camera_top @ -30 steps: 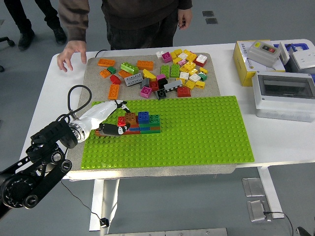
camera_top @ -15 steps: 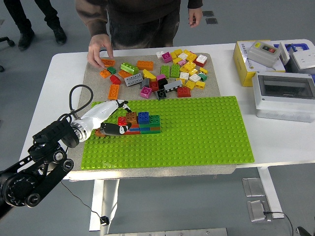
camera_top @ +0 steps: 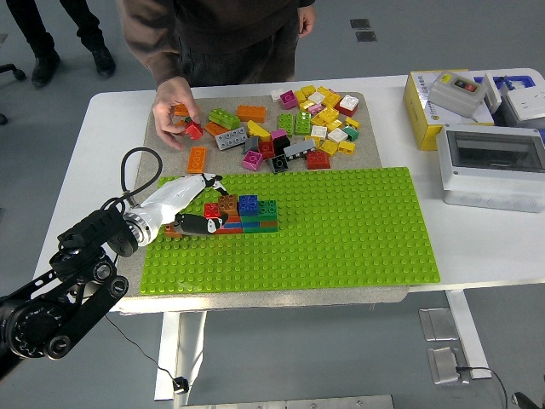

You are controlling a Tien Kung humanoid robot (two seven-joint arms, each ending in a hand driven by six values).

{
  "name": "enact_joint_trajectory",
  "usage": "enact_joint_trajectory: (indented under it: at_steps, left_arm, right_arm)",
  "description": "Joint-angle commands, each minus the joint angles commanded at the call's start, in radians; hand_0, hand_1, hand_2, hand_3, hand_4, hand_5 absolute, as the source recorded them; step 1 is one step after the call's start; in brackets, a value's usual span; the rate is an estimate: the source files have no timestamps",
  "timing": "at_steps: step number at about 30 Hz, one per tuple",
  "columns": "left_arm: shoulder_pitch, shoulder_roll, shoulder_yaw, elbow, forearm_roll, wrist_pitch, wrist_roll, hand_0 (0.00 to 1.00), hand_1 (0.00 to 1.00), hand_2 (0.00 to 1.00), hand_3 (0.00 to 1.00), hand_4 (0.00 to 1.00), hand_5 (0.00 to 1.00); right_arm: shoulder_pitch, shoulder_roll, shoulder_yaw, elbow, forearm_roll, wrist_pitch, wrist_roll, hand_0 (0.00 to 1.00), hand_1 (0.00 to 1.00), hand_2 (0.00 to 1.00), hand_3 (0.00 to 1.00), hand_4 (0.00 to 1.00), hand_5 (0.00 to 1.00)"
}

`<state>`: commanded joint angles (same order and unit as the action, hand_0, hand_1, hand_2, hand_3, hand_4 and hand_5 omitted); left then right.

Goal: Pick up the brick,pile it on top of brick,press brick,pick up the brick,pile it on top of brick,press brick

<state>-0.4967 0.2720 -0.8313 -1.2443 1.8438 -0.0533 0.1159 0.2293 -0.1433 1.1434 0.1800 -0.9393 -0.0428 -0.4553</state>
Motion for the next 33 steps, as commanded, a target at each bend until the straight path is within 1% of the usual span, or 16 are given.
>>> enact_joint_trajectory:
  at_steps: [31,33]
  left_arm:
    - [0.000,0.000,0.013,0.003,0.005,-0.003,0.002,0.997,0.957,0.942,0.565,0.588,0.218]
    - [-0.001,0.000,0.013,0.004,0.005,-0.003,0.002,0.997,0.957,0.942,0.582,0.585,0.215]
  right_arm:
    - [-0.002,0.003,-0.008,0.000,0.001,-0.008,0.008,0.734,0.709,0.734,0.796,0.644,0.998]
    - [-0.001,0.003,-0.011,0.000,0.005,-0.009,0.009,0.734,0.710,0.734,0.794,0.640,0.998]
